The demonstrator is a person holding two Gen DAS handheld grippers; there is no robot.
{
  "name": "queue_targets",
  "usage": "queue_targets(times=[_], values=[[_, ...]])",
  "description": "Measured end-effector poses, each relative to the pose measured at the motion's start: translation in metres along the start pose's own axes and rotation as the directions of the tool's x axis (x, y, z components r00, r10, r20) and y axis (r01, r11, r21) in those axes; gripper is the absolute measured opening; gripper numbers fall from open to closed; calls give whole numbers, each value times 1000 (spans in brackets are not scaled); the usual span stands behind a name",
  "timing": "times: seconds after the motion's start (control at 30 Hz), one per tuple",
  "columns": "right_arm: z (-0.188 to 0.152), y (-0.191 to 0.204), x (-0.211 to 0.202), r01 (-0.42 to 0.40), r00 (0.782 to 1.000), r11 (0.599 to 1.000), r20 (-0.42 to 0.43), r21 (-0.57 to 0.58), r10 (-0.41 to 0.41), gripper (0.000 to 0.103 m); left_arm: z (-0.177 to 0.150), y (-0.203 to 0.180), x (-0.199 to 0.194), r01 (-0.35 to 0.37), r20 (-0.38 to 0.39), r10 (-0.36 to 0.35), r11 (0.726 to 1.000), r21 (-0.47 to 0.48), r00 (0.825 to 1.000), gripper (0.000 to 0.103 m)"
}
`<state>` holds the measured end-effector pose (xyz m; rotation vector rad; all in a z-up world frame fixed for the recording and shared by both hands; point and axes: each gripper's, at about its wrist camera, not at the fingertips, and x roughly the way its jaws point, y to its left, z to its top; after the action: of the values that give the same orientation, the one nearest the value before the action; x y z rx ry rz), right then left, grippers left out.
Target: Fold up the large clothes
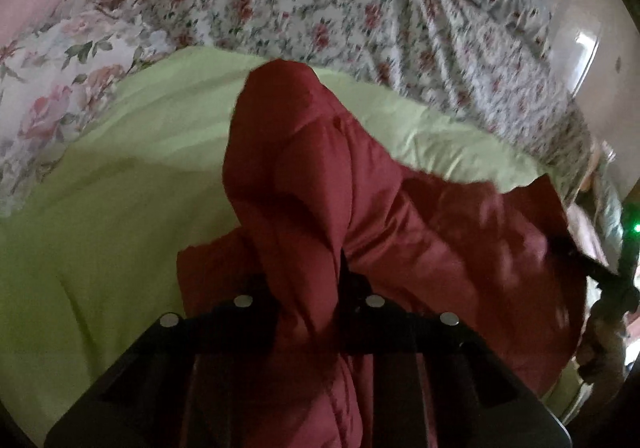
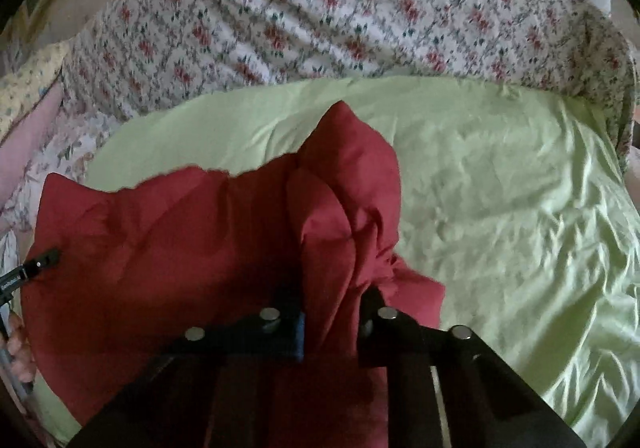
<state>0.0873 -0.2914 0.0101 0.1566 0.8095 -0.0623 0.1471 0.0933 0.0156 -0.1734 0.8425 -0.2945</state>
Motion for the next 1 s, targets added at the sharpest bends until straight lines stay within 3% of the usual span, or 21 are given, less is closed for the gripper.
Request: queue_targets(times=[0.2,0.4,1.0], values=[[20,-6,-2,6,999,999,44,39,-8,12,20,5,23,6,-8,-7,999,-35,1000,18],[21,-15,42,30,999,997,-27,75,-28,12,15,25,60,14,-76,-23,993,-120,997,18],[15,-23,58,30,999,993,-47,111,-25,14,14,30,70,15,-88,-27,991,-133,996,23]])
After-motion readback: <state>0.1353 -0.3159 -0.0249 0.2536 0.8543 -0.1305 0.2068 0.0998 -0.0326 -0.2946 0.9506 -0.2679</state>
